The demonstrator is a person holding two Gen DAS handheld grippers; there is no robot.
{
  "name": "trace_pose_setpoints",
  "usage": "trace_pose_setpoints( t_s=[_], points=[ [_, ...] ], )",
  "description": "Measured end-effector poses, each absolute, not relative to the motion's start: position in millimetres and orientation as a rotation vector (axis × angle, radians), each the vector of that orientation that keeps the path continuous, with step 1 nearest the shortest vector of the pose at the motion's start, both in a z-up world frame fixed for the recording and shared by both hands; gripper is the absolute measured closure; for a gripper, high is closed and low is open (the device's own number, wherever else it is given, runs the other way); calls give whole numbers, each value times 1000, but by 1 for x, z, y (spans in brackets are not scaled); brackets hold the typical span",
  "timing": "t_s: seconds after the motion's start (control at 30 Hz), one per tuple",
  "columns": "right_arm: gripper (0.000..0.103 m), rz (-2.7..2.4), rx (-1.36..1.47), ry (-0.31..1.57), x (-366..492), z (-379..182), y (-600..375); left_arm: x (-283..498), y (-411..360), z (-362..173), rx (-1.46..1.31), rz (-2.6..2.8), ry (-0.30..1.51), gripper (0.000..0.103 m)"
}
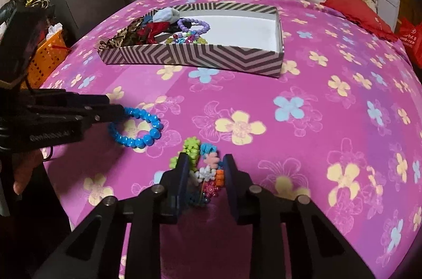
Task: Organize jewelry
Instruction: 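Grasp the blue bead bracelet with the left tool while the right tool grasps the green flower bracelet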
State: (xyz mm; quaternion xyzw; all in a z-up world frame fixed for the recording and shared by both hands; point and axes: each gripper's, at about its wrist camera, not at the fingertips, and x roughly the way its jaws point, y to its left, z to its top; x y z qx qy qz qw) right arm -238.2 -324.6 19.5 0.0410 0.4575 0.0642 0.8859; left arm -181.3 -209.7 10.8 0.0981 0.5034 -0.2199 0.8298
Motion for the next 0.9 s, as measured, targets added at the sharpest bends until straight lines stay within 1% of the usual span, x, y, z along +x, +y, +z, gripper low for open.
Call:
trace_pose_setpoints(
  t_s=[0.1,0.3,0.37,0.4,0.43,0.57,0.9],
  points=[
    [77,125,95,945,-238,20,-328,-183,-213,8,235,-468,1058,60],
    [77,126,120,925,-239,24,-336,-182,-217,7,245,-470,1039,60],
    [77,127,115,919,-240,27,-336,-182,-218,7,249,-489,1022,72],
    [77,128,115,917,-241,28,-336,-182,-219,7,257,-501,1015,87],
    [77,130,115,914,-241,30,-336,-181,-220,7,261,-509,1018,91],
    [77,134,107,893,-243,42,-335,-178,-217,11,221,-558,1048,92],
    [77,150,105,806,-239,85,-340,-172,-207,52,174,-579,988,92]
  ],
)
